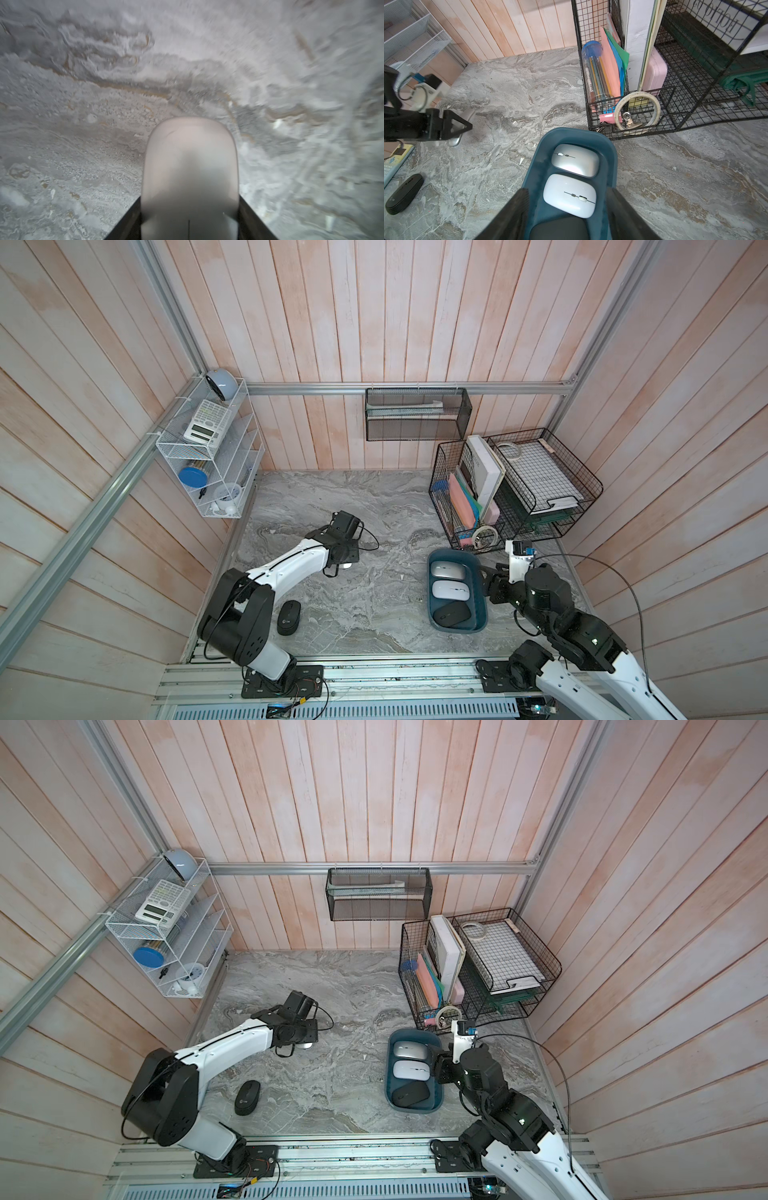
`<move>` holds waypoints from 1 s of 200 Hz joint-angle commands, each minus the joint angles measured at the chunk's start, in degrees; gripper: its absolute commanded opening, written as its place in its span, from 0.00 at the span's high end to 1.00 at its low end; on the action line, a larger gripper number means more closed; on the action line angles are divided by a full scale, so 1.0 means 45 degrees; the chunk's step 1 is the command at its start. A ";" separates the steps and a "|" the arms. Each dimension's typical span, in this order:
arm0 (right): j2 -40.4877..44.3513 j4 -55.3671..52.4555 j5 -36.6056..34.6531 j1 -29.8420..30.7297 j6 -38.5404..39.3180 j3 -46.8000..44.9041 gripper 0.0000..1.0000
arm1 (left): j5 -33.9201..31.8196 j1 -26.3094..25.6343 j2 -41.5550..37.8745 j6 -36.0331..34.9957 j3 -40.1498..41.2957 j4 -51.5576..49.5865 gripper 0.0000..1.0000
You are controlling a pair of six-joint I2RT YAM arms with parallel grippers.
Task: Put the mouse in the storage box
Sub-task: Pick up the mouse from the center of the board.
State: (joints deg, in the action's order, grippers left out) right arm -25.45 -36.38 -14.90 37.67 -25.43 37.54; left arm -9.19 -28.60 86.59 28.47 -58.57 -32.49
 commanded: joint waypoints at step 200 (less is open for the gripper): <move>-0.1322 0.1368 0.1706 -0.0130 -0.0768 -0.0273 0.35 | 0.7894 -0.0714 -0.6900 -0.4700 0.0623 0.1403 0.44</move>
State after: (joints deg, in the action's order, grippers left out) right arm -30.81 -34.00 -10.85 37.34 -26.44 37.08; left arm 24.25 -31.68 58.11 10.11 -56.10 -32.40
